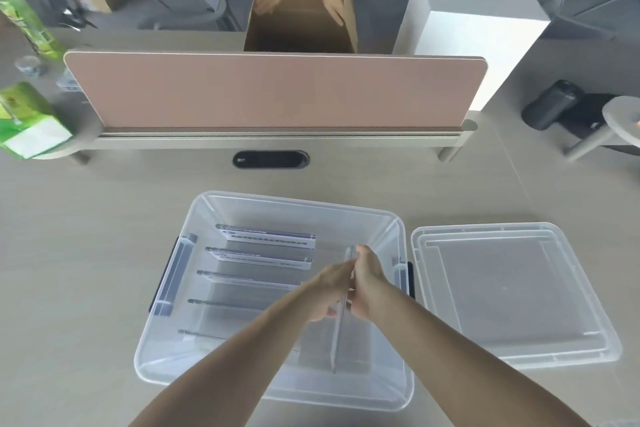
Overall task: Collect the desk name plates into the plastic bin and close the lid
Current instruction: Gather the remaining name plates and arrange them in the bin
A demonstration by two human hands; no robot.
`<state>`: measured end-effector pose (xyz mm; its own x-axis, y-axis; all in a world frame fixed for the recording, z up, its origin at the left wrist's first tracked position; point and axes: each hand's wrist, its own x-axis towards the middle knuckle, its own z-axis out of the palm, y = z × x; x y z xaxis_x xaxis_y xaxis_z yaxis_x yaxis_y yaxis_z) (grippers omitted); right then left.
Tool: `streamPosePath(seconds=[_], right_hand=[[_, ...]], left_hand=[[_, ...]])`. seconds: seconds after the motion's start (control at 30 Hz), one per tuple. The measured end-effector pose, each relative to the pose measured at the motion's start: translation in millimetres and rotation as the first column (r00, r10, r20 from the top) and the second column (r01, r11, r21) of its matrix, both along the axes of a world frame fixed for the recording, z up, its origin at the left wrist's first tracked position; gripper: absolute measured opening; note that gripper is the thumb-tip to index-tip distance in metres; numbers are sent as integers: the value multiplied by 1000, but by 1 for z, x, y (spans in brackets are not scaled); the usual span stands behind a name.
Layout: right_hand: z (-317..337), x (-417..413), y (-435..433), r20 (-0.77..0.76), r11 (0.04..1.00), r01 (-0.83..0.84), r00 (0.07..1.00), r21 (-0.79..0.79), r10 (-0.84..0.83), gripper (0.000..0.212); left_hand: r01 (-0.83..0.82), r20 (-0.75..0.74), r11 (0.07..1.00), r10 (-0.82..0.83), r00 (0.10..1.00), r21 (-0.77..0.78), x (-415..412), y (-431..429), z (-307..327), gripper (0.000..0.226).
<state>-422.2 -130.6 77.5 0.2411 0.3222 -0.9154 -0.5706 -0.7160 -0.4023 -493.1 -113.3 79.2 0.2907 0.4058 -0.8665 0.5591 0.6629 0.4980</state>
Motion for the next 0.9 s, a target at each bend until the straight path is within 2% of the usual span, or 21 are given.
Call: streamPosePath(seconds=[0.1, 0.13, 0.23, 0.37, 0.53, 0.7, 0.9], right_hand=[[-2, -3, 2, 11, 999, -6, 1000, -44, 6, 48], [-3, -3, 1, 8, 998, -21, 1000, -56, 21, 50], [-4, -6, -1, -34, 999, -20, 999, -46, 18, 54], [-5, -11, -3, -31, 1000, 0, 1000, 0, 0, 53], [2, -15, -6, -68, 996, -85, 994, -32, 83, 60], [0, -19, -3, -126, 996, -84, 989, -5, 82, 63], [0, -30, -3, -102, 993, -113, 988, 37, 116, 63]], left_hand=[[-160, 88, 987, 162, 983, -33, -1, -1, -10, 45], [-176, 54, 984, 177, 983, -14, -1, -1, -13, 44], [-148, -76, 987, 152, 985, 56, -5, -1, -15, 29], [-170, -27, 985, 170, 985, -11, -3, 0, -22, 39], [-186, 19, 982, 187, 982, -43, -4, 1, -26, 40], [-219, 69, 975, 222, 973, -48, -10, 4, -24, 47], [-215, 101, 977, 215, 971, -12, -22, 13, -9, 48]])
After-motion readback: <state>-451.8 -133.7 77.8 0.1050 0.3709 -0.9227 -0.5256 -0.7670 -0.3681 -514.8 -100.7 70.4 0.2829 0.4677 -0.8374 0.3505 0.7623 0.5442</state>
